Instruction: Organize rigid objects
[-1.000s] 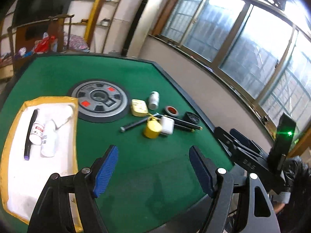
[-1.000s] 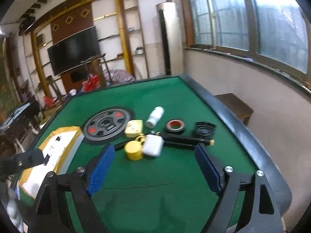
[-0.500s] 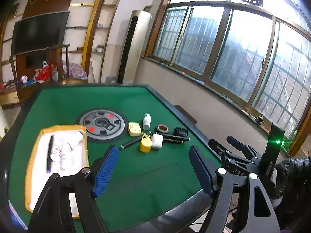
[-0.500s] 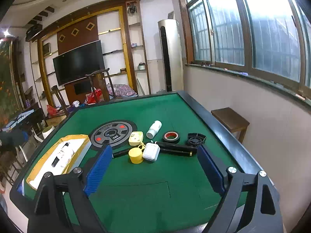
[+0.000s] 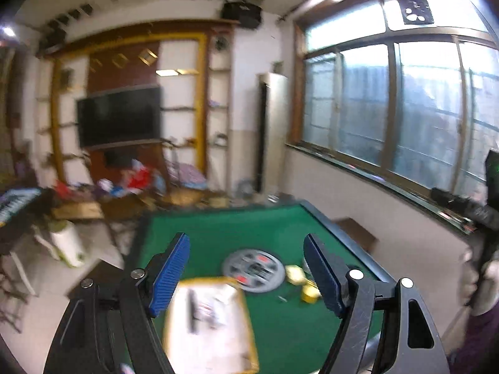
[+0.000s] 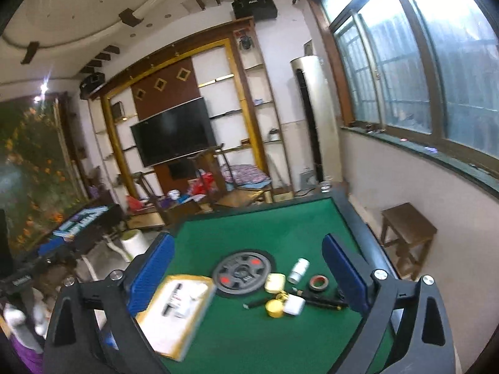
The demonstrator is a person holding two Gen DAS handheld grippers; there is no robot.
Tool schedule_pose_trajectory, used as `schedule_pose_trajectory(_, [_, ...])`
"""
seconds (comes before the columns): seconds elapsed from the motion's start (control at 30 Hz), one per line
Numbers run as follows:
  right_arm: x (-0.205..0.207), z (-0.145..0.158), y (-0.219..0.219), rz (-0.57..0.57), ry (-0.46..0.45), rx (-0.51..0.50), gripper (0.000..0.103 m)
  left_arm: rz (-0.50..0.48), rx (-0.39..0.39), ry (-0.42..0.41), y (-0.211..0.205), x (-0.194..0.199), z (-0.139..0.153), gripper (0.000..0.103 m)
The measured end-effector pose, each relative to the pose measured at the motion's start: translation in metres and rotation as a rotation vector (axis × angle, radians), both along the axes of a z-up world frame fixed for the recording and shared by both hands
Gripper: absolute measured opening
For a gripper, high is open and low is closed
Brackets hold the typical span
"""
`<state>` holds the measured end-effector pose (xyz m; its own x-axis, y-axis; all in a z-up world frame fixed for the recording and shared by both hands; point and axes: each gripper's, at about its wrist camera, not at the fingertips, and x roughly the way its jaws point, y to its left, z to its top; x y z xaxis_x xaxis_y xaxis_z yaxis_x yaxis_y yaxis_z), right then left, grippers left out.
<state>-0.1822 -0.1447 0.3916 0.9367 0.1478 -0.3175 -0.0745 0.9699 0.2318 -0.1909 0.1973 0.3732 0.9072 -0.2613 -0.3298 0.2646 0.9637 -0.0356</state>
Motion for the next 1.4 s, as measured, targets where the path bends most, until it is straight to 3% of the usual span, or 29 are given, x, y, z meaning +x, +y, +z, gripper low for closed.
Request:
schedule_pose_trajectory(0.07, [0.009,0.019,0.001,0.019,0.034,0.007,0.097,0.030,-0.013,-0.019,0.012,-0.002,0.009,0.100])
schedule_pose_trajectory(0.17, [0.024,0.022,0.009,0.039,0.078,-0.013,0.102,0.004,-0.051,-0.030,0.021,-0.006,-0.003,0.103])
schedule_pose_trajectory(0.37, [0.056,-0.068,0.014,0.044,0.204,-0.006,0.102,-0.168,-0.077,0.162,-0.018,0.025,-0.095,0.103])
schedule_pose_trajectory(0.5, [0.079,-0.134,0.000,-0.027,0.252,-0.028,0.102,-0.229,-0.107,0.318,-0.054,0.060,-0.155,0.103])
schedule_pose_trajectory(0.63, [0.102,-0.185,-0.024,-0.041,0.309,0.065,0.102,-0.232,-0.120,0.435,-0.082,0.092,-0.196,0.103])
schedule_pose_trajectory(0.8, [0.121,-0.231,-0.050,-0.102,0.329,0.083,0.102,-0.244,-0.018,0.544,-0.138,0.121,-0.249,0.102])
schedule_pose_trajectory(0.87, [0.126,-0.245,-0.060,-0.139,0.327,0.074,0.102,-0.251,0.028,0.561,-0.158,0.126,-0.266,0.099])
schedule_pose_trajectory(0.97, [0.135,-0.269,-0.077,-0.223,0.307,0.032,0.101,-0.325,0.112,0.505,-0.194,0.138,-0.287,0.090])
schedule_pose_trajectory(1.1, [0.141,-0.297,-0.094,-0.317,0.268,-0.010,0.101,-0.376,0.137,0.500,-0.224,0.160,-0.307,0.085])
schedule_pose_trajectory(1.27, [0.153,-0.316,-0.115,-0.303,0.295,0.084,0.101,-0.400,0.197,0.511,-0.251,0.187,-0.322,0.070])
schedule_pose_trajectory(1.4, [0.152,-0.321,-0.123,-0.285,0.303,0.143,0.101,-0.405,0.277,0.479,-0.272,0.197,-0.334,0.066])
